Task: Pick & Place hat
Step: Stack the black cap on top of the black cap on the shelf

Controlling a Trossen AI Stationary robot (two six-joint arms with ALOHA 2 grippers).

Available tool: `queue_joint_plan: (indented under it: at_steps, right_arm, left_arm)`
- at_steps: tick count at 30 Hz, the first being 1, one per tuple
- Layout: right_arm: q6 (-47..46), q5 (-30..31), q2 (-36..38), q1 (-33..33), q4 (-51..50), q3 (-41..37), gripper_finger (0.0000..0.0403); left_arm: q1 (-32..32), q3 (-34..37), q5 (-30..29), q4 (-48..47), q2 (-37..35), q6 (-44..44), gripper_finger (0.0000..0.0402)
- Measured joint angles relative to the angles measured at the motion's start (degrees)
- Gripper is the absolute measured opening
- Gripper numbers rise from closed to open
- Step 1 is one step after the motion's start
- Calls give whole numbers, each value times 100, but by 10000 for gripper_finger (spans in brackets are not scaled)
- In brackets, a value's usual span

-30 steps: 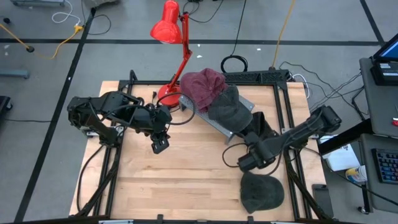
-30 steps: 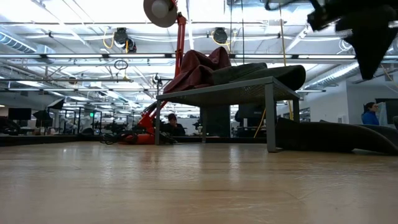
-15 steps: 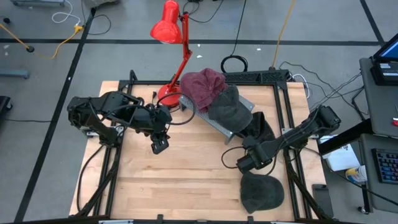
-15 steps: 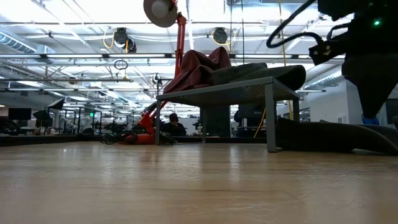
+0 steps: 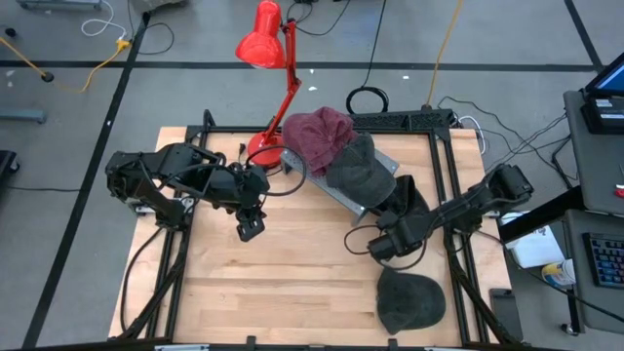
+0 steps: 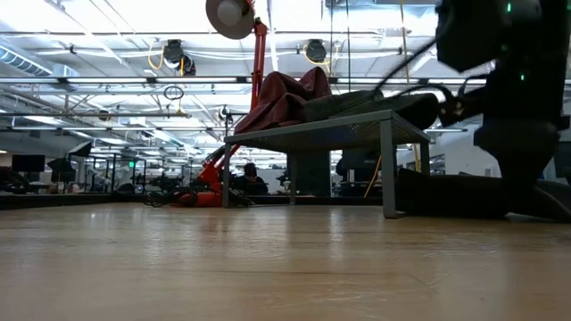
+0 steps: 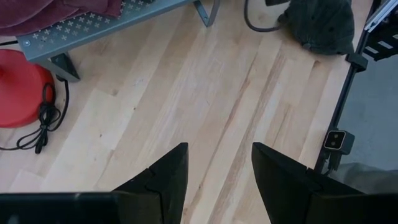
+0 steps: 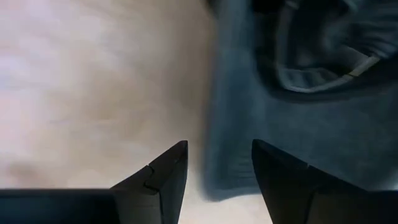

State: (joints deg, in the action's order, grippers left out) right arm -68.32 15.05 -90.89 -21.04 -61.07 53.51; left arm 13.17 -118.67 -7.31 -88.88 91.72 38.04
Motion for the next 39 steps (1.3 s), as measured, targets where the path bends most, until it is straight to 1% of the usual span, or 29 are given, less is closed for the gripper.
queue_joint_plan:
  at_steps: [5, 8, 11, 15, 17, 20, 23, 32, 35, 39]
  right_arm:
    - [-238, 67, 0, 145, -20, -273, 170]
    - [-229, 66, 0, 162, -32, -320, 153]
    - [-257, -78, 0, 160, -55, -320, 110]
    - [-356, -405, 8, 94, -325, -314, 28]
    - [-517, -505, 23, 2, -573, -308, 12]
    - [-745, -669, 88, -151, -994, -150, 14]
    - [-668, -899, 170, -339, -1509, 163, 7]
    - [361, -1575, 162, -763, -2532, 1844, 5]
    - [691, -1995, 166, -837, -2814, 2355, 5]
    - [1099, -2599, 166, -950, -2881, 2935, 5]
  left_arm:
    - [0, 0, 0, 0, 0, 0, 182]
    - [0, 0, 0, 0, 0, -13, 182]
    - [0, 0, 0, 0, 0, -24, 182]
    - [0, 0, -2, 0, 0, -28, 182]
    - [0, 0, -2, 0, 0, -32, 182]
    - [0, 0, -2, 0, 0, -38, 182]
    - [0, 0, -4, -2, 0, -100, 182]
    - [0, 0, -17, 11, 0, -190, 182]
    - [0, 0, -17, 13, 0, -190, 182]
    - [0, 0, 15, 15, 0, -188, 182]
